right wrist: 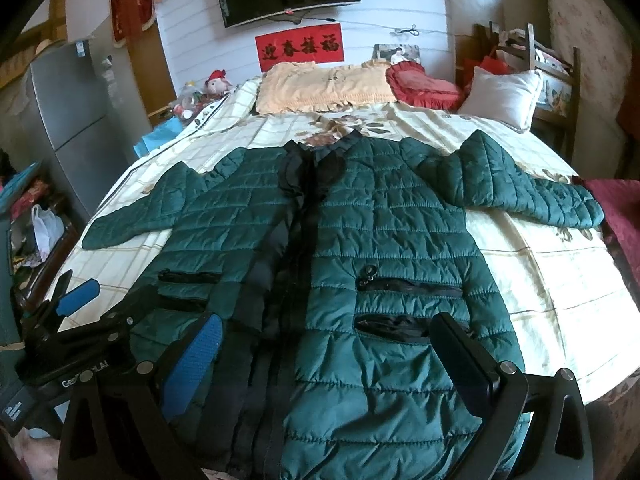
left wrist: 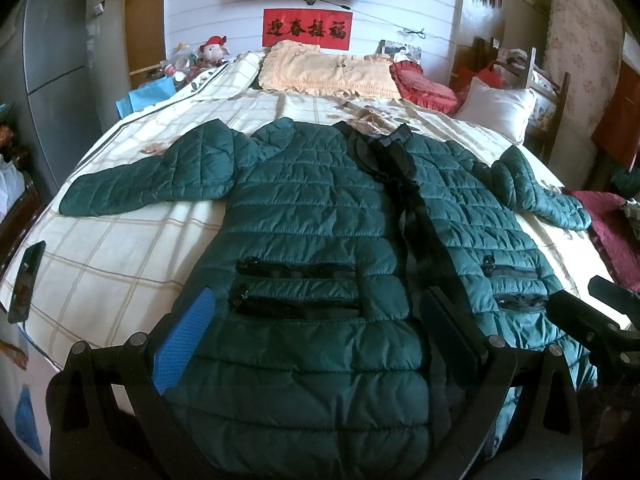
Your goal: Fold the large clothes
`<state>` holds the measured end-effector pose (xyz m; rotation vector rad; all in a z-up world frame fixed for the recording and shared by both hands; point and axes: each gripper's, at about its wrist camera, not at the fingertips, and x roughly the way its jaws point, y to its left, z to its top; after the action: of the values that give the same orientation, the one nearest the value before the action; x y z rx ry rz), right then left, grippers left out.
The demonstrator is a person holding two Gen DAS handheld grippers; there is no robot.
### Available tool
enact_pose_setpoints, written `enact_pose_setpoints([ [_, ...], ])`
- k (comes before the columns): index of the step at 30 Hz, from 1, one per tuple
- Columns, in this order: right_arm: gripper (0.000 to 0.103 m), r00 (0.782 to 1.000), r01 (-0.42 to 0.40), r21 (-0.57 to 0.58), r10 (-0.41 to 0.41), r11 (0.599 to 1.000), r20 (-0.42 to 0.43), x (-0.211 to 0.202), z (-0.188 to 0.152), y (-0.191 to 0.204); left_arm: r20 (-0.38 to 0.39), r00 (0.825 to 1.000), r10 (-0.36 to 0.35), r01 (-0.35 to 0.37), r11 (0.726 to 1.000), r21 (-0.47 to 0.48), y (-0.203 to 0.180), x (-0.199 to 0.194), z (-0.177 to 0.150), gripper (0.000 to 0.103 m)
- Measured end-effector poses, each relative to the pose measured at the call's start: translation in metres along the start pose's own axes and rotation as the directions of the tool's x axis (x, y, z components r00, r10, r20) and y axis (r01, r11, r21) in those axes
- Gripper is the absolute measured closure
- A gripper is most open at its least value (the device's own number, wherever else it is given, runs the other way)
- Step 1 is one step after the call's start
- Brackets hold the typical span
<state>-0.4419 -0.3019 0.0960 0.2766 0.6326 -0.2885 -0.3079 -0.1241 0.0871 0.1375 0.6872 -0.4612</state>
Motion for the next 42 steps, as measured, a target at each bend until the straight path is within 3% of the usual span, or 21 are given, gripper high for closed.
enact_pose_setpoints([
  [19,0.000,0.997,-0.007,0.041,0.010,0.999,-0.074,0.016,0.005,-0.001,-0.018,1.000,0.007,-0.007,1.000,0.004,-0.004,0.013,-0.003,0.000],
  [42,0.000,0.998,-0.023,0.055,0.026,0.998,-0.054,0.021,0.007,-0.002,-0.017,1.000,0.008,-0.008,1.000,0.003,-0.004,0.013,-0.003,0.000],
])
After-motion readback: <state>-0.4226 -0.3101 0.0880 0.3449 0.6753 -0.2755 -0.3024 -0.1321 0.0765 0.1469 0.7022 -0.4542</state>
